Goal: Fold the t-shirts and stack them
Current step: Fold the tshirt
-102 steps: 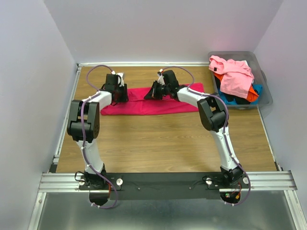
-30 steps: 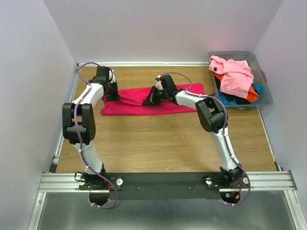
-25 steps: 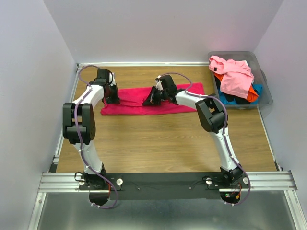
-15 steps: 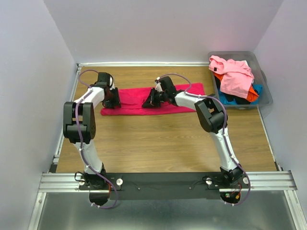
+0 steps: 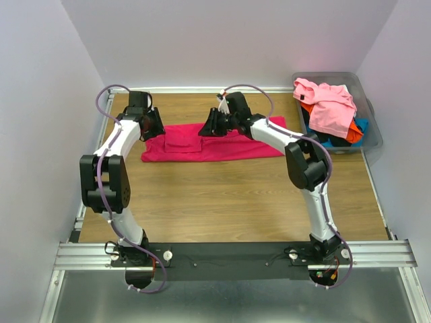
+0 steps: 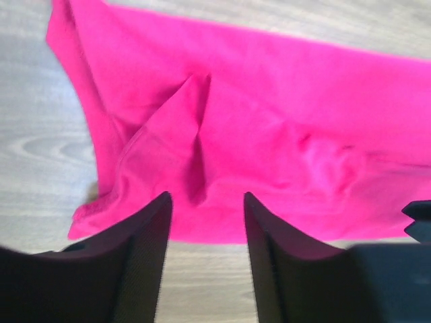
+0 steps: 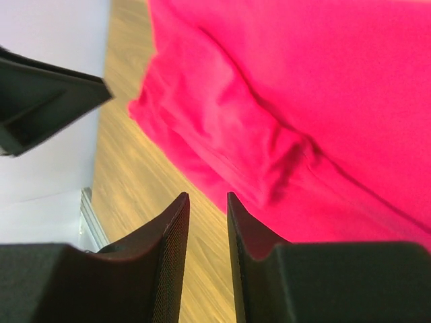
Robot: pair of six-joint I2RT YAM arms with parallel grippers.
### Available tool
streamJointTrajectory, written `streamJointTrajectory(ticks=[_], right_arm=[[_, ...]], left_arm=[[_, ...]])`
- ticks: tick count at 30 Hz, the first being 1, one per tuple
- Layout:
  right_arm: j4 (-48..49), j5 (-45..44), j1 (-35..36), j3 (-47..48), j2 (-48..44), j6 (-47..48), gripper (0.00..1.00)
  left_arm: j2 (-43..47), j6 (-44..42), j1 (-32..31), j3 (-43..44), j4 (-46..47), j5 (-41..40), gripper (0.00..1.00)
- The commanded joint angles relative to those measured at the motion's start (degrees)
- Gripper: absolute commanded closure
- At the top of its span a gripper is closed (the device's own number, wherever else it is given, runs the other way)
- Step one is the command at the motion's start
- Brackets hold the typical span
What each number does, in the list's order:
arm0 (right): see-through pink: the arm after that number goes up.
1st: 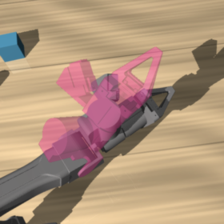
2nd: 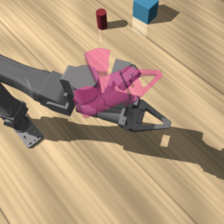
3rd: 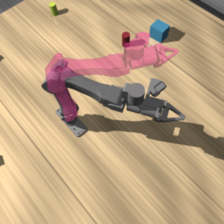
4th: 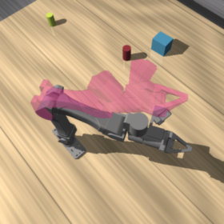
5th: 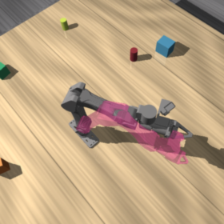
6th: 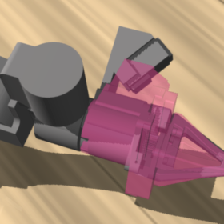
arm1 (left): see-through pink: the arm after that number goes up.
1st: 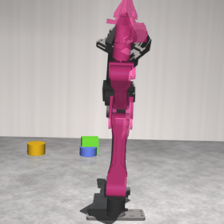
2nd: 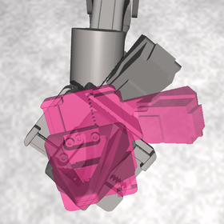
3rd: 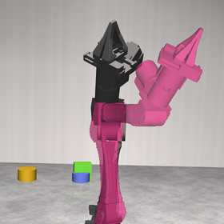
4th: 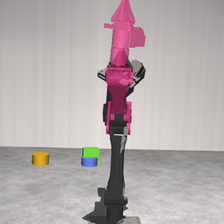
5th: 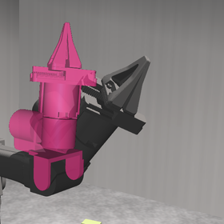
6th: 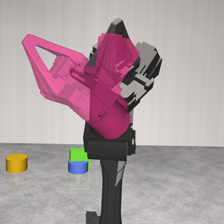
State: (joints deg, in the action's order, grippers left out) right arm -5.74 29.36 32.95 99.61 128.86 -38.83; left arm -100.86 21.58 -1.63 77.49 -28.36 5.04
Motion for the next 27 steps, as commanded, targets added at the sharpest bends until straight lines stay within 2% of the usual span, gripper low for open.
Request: streamJointTrajectory(ticks=[1,4,5,8,9,14,20,25,27], right_arm=[[-2.1,0.1,0.3,5.6,0.9,2.7,0.65],[-2.0,3.3,0.3,9.6,4.6,0.7,0.70],[-2.0,3.4,0.3,10.5,5.6,0.6,0.71],[-1.9,3.4,0.4,13.2,9.1,-0.3,0.75],[-1.9,3.5,0.4,13.9,10.2,-0.5,0.76],[-1.9,3.2,-0.6,15.1,15.5,-1.7,0.80],[-1.7,0.3,-3.9,8.4,15.5,-0.3,0.83],[-1.8,0.4,-5.4,5.8,11.9,2.0,0.82],[-1.9,0.8,-5.4,4.9,9.9,3.3,0.77]], left_arm=[[-1.1,2.1,-0.3,1.1,3.5,3.3,0.54],[-4.0,2.9,-1.2,2.1,5.1,5.2,0.60],[-4.8,3.2,-1.4,2.3,5.5,5.2,0.66],[-7.9,4.1,-1.4,3.0,7.5,6.4,0.67],[-8.6,4.3,-1.4,3.0,8.4,6.3,0.74],[-15.2,6.1,-0.8,4.5,11.6,3.7,0.75],[-19.9,7.1,1.0,5.1,13.8,2.1,0.75],[-20.2,6.6,1.1,5.7,13.7,3.2,0.75],[-18.6,6.4,1.2,5.8,13.5,3.6,0.71]])
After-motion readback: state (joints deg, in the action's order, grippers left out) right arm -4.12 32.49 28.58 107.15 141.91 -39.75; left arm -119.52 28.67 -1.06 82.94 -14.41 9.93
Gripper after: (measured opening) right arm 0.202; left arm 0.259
